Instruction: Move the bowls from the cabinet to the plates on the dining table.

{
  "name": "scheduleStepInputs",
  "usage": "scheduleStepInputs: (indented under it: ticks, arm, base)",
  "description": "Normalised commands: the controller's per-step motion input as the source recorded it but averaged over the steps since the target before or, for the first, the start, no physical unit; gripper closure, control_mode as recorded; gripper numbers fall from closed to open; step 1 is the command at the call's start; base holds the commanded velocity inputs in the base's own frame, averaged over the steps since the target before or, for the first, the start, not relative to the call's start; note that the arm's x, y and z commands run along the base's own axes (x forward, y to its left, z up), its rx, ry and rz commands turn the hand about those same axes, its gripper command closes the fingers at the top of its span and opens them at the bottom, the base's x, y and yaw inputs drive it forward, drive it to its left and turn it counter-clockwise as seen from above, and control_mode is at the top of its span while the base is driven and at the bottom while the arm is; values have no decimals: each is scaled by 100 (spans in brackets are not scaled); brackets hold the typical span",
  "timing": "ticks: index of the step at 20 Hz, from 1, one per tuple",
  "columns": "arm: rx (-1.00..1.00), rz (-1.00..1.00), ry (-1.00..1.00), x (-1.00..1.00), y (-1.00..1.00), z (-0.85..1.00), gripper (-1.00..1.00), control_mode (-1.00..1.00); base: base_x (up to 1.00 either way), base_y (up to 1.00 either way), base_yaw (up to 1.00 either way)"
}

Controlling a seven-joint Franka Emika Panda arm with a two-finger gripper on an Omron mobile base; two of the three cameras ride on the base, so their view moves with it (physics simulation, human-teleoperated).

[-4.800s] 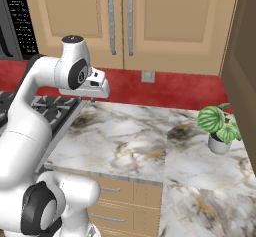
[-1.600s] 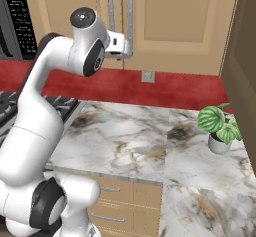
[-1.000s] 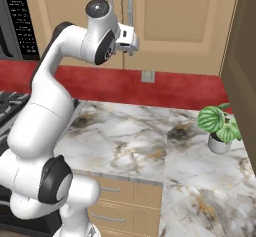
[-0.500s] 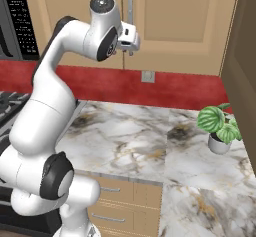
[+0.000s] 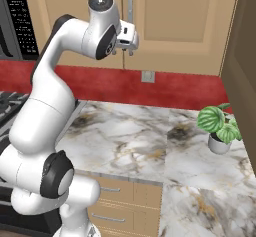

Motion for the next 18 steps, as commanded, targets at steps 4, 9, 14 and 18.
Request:
scheduleStepInputs:
  ticks: [4,9,14,18]
  arm:
    - [0,0,-13,41,0,0,-100,-100]
    - [0,0,-24,34,0,-12,-100,-100]
    - [0,0,-11,6,0,-3,-100,-100]
    - [0,0,-11,5,7,-9,-100,-100]
  base:
    - [0,0,0]
    - [0,0,0]
    - [0,0,0]
    - [0,0,0]
